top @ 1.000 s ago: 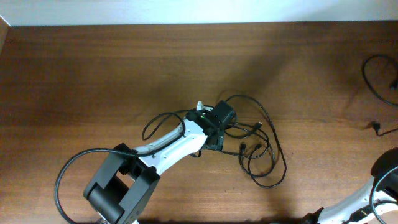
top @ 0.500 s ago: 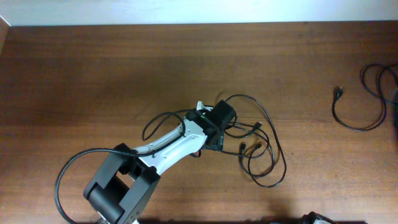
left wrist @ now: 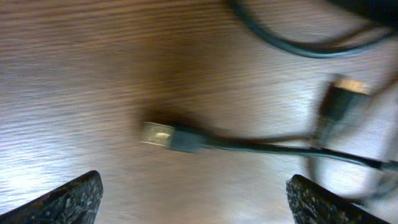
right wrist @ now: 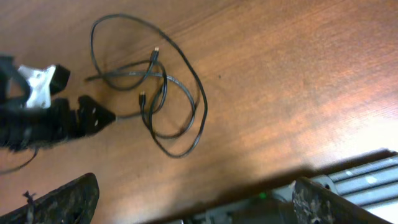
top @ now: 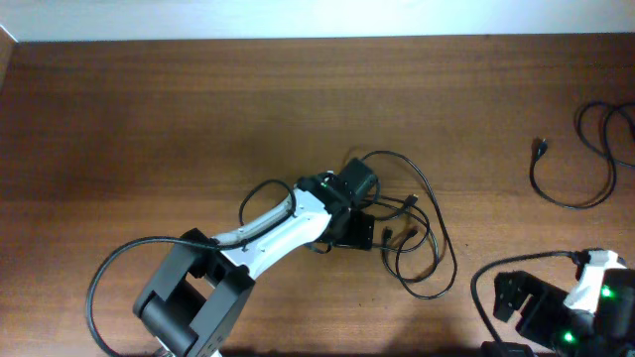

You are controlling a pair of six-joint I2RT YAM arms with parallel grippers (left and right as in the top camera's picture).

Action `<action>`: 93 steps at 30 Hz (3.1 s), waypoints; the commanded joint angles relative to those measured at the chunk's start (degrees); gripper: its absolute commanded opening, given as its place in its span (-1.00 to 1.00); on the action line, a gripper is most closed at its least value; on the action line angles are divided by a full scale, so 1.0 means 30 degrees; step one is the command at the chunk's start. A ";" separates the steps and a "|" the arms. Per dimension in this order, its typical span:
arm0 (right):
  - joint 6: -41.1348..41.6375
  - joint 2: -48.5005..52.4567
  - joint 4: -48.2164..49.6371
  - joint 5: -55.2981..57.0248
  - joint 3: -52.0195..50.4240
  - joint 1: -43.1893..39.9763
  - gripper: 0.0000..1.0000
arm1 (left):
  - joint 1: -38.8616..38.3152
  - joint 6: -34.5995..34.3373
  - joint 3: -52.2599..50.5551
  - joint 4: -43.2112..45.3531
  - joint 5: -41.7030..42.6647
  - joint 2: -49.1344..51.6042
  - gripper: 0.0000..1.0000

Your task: Untangle cables

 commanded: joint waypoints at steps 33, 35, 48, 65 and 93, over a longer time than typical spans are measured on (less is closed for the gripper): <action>-0.7919 -0.0197 0.5340 -1.1540 -0.1530 0.0095 0.97 | -0.0364 0.3388 0.4204 0.5479 0.0474 -1.3092 -1.00; -1.1081 -0.0197 0.6455 -1.3937 -0.2463 0.0087 0.97 | -0.0364 0.2302 0.4204 0.6462 0.0488 -1.3107 -1.00; -1.1730 0.5552 1.9336 -2.0138 -0.6113 0.0124 0.44 | -0.0364 -0.3344 0.4204 0.7592 0.2098 -1.3253 -1.00; -0.9566 0.7767 2.2309 -1.2662 -0.5326 0.3694 -0.92 | 0.0699 -0.3330 0.4197 0.3730 -0.4211 -1.3121 0.16; 0.3213 2.1325 1.2131 1.3712 0.1435 -1.1693 -0.92 | 0.0692 -0.3330 0.4197 -0.0889 -0.5668 -0.9828 0.98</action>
